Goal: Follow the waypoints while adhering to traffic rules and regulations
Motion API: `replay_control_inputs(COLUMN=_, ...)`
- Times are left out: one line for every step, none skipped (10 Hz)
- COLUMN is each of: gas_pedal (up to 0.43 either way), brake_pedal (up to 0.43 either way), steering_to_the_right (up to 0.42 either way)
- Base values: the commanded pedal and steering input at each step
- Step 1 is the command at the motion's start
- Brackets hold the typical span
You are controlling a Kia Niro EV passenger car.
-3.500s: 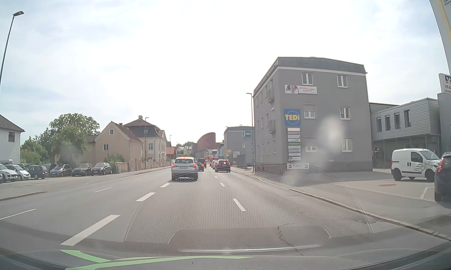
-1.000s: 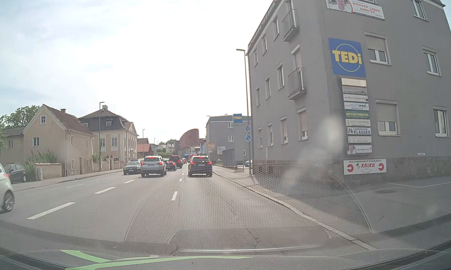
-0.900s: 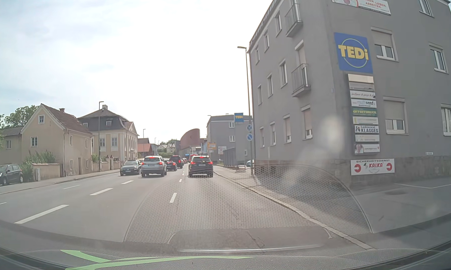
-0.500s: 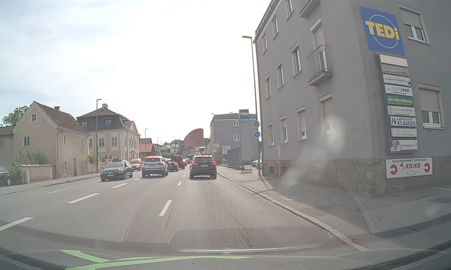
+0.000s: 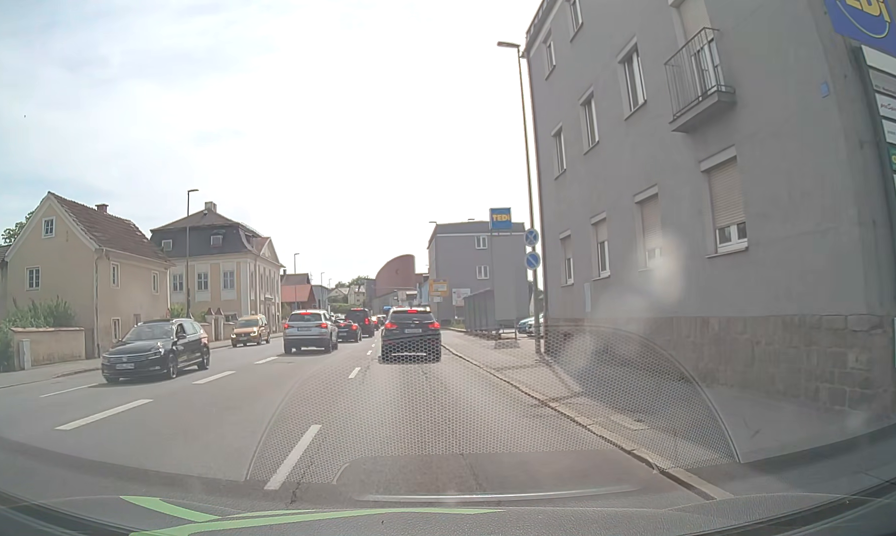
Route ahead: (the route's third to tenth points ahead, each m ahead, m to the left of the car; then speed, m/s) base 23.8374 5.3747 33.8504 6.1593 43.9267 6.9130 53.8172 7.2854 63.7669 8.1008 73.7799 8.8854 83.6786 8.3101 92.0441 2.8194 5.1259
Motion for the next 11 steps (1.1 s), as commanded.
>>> replay_control_inputs(gas_pedal=0.000, brake_pedal=0.012, steering_to_the_right=-0.034)
replay_control_inputs(gas_pedal=0.000, brake_pedal=0.012, steering_to_the_right=-0.034)
replay_control_inputs(gas_pedal=0.000, brake_pedal=0.012, steering_to_the_right=-0.033)
replay_control_inputs(gas_pedal=0.000, brake_pedal=0.012, steering_to_the_right=-0.033)
replay_control_inputs(gas_pedal=0.000, brake_pedal=0.012, steering_to_the_right=-0.034)
replay_control_inputs(gas_pedal=0.000, brake_pedal=0.018, steering_to_the_right=-0.033)
replay_control_inputs(gas_pedal=0.000, brake_pedal=0.018, steering_to_the_right=-0.033)
replay_control_inputs(gas_pedal=0.000, brake_pedal=0.018, steering_to_the_right=-0.033)
replay_control_inputs(gas_pedal=0.000, brake_pedal=0.024, steering_to_the_right=-0.033)
replay_control_inputs(gas_pedal=0.000, brake_pedal=0.024, steering_to_the_right=-0.032)
replay_control_inputs(gas_pedal=0.000, brake_pedal=0.024, steering_to_the_right=-0.031)
